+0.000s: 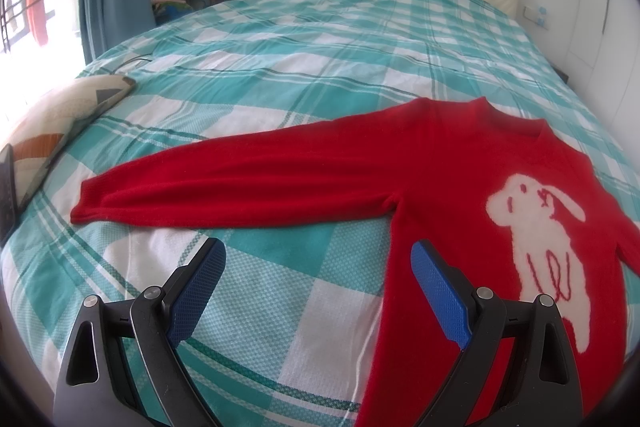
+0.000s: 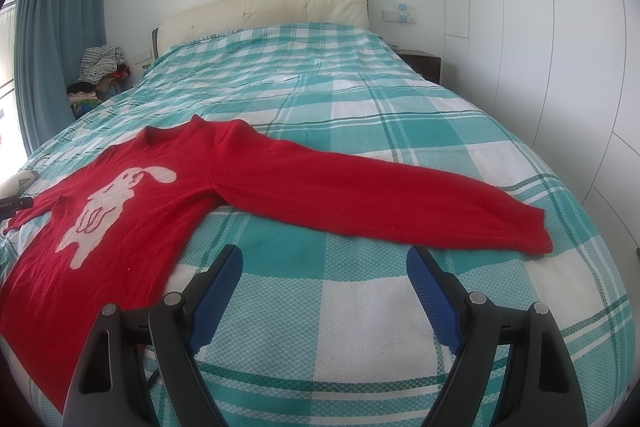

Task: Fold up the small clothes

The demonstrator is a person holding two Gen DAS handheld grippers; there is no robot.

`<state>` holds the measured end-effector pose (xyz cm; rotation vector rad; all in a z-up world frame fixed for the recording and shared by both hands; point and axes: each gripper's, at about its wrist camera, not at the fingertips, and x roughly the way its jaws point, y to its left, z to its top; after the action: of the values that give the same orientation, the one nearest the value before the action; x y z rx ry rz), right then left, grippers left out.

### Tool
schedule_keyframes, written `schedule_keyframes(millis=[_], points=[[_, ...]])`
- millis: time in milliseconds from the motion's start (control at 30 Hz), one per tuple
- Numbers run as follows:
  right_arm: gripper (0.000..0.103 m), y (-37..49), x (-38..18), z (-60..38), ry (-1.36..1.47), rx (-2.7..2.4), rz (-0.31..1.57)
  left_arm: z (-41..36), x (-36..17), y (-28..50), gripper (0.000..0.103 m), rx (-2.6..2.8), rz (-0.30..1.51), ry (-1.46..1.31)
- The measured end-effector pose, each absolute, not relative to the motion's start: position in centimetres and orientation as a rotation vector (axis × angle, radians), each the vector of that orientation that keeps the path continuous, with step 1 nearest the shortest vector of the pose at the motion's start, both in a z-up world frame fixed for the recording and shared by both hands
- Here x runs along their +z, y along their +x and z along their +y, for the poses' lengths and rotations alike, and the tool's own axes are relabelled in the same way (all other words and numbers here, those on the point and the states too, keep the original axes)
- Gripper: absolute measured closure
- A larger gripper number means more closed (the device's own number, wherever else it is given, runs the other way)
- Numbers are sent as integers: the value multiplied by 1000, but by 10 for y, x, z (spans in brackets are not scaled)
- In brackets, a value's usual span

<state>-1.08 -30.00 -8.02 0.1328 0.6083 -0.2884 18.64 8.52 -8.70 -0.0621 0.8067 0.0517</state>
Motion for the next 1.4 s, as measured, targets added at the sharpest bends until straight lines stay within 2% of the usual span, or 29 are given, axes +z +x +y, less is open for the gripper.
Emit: schedule_keyframes(millis=[1400], points=[[20,-11,-81,-300,133,-288,608,83,-89,185,8,54,803,-61]])
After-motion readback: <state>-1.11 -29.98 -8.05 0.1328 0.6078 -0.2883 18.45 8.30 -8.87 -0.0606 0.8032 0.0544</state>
